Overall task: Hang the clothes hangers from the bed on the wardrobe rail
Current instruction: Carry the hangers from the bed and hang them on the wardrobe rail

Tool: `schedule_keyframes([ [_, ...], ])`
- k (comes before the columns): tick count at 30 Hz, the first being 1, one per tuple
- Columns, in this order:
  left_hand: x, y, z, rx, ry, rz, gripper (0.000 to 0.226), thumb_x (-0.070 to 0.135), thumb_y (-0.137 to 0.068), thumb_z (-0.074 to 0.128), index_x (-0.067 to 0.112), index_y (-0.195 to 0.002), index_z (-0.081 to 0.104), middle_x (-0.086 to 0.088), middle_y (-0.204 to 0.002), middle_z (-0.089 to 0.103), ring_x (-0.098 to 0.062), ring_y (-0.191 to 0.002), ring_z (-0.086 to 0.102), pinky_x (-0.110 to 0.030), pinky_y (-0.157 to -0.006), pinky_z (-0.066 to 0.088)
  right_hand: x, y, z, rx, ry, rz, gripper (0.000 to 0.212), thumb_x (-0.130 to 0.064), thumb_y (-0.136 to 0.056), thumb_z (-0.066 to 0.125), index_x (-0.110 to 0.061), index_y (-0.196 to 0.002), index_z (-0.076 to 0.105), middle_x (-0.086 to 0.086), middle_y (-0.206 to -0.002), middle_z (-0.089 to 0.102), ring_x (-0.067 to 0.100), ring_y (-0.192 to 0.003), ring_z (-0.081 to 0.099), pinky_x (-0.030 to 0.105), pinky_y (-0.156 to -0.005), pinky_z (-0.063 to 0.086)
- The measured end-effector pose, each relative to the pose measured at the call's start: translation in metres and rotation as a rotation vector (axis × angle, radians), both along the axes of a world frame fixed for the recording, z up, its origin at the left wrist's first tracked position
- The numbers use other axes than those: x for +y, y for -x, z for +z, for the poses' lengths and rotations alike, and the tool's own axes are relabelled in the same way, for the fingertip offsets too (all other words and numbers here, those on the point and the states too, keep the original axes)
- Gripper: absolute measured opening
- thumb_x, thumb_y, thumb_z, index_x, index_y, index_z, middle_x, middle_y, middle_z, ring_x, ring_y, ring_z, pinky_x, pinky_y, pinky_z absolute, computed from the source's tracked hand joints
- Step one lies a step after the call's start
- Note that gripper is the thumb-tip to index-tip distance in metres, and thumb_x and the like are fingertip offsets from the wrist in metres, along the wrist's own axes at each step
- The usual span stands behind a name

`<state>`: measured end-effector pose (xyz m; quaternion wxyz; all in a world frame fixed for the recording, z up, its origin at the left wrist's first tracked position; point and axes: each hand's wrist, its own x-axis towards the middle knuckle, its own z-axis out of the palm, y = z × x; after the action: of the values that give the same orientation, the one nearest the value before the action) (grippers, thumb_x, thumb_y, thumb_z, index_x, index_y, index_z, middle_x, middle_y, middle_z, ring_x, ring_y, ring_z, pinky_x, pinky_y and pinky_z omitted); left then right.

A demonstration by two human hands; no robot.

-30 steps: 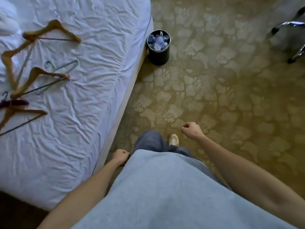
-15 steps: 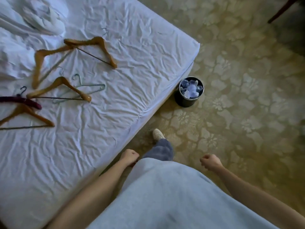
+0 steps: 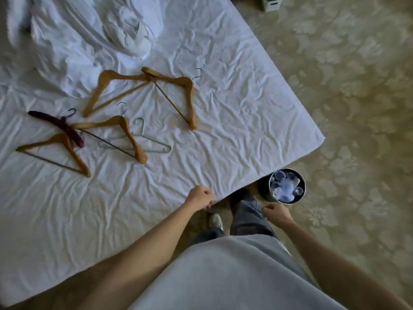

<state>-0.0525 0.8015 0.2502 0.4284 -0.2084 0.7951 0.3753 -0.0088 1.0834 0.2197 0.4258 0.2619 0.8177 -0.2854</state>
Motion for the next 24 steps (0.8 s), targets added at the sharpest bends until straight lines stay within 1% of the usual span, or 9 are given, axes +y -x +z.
schedule_keyframes([
  [3,-0.020,0.022,-0.009,-0.079,0.034,0.178,0.024,0.016,-0.099,0.051,0.002,-0.098,0.072,-0.010,-0.087,0.076,-0.021,-0.076,0.074,-0.035,-0.073,0.062,-0.018,0.089,0.000,0.041,0.055,0.107,0.015,-0.021,-0.087,0.063,-0.014,-0.086,0.076,0.006,-0.087,0.074,0.026,-0.086,0.067,0.032,-0.075,0.049],
  [6,-0.037,0.045,-0.013,-0.126,0.100,0.309,0.024,0.013,-0.098,0.049,0.001,-0.096,0.071,-0.011,-0.089,0.074,-0.020,-0.075,0.071,-0.033,-0.070,0.059,-0.045,0.174,0.004,0.063,0.130,0.225,0.018,-0.019,-0.092,0.060,-0.011,-0.102,0.074,0.006,-0.096,0.073,0.022,-0.084,0.065,0.028,-0.071,0.048],
  [8,-0.048,0.069,-0.021,-0.126,0.148,0.402,0.020,0.014,-0.096,0.050,0.008,-0.092,0.069,-0.007,-0.086,0.073,-0.018,-0.073,0.070,-0.033,-0.070,0.061,-0.068,0.226,-0.001,0.089,0.162,0.291,0.020,-0.019,-0.092,0.060,-0.011,-0.104,0.074,0.008,-0.099,0.074,0.022,-0.081,0.065,0.028,-0.068,0.049],
  [10,-0.060,0.097,-0.031,-0.101,0.190,0.470,0.020,0.019,-0.095,0.051,0.012,-0.099,0.069,-0.004,-0.085,0.074,-0.019,-0.076,0.072,-0.036,-0.076,0.062,-0.093,0.273,-0.008,0.122,0.179,0.344,0.020,-0.020,-0.090,0.063,-0.012,-0.103,0.075,0.010,-0.102,0.074,0.024,-0.089,0.067,0.031,-0.075,0.053],
  [13,-0.083,0.142,-0.043,-0.076,0.260,0.514,0.025,0.026,-0.094,0.051,0.017,-0.110,0.069,-0.006,-0.100,0.074,-0.023,-0.091,0.070,-0.035,-0.084,0.058,-0.135,0.329,-0.020,0.157,0.201,0.385,0.020,-0.020,-0.089,0.063,-0.011,-0.102,0.076,0.010,-0.102,0.074,0.026,-0.098,0.068,0.036,-0.085,0.055],
  [17,-0.121,0.202,-0.077,0.011,0.362,0.596,0.029,0.024,-0.093,0.053,0.014,-0.114,0.071,-0.007,-0.122,0.070,-0.030,-0.112,0.064,-0.033,-0.091,0.052,-0.189,0.385,-0.057,0.166,0.225,0.412,0.019,-0.021,-0.090,0.062,-0.014,-0.103,0.074,0.008,-0.106,0.073,0.026,-0.102,0.067,0.040,-0.091,0.055],
  [19,-0.144,0.227,-0.106,0.020,0.399,0.662,0.030,0.023,-0.093,0.055,0.011,-0.115,0.071,-0.010,-0.122,0.070,-0.032,-0.113,0.063,-0.034,-0.089,0.050,-0.213,0.406,-0.085,0.180,0.218,0.410,0.021,-0.022,-0.091,0.062,-0.013,-0.107,0.073,0.008,-0.109,0.072,0.026,-0.107,0.065,0.041,-0.095,0.053],
  [21,-0.167,0.248,-0.137,0.003,0.434,0.738,0.034,0.023,-0.093,0.055,0.006,-0.119,0.069,-0.014,-0.124,0.069,-0.034,-0.115,0.063,-0.034,-0.088,0.050,-0.236,0.425,-0.114,0.201,0.193,0.375,0.028,-0.024,-0.092,0.063,-0.012,-0.116,0.069,0.007,-0.111,0.070,0.026,-0.109,0.063,0.039,-0.094,0.052],
  [24,-0.193,0.270,-0.181,-0.023,0.490,0.864,0.044,0.025,-0.093,0.058,-0.004,-0.126,0.058,-0.020,-0.133,0.062,-0.038,-0.119,0.060,-0.041,-0.094,0.050,-0.263,0.449,-0.156,0.250,0.170,0.263,0.047,-0.030,-0.091,0.066,-0.009,-0.132,0.056,0.008,-0.114,0.068,0.028,-0.114,0.061,0.040,-0.096,0.050],
])
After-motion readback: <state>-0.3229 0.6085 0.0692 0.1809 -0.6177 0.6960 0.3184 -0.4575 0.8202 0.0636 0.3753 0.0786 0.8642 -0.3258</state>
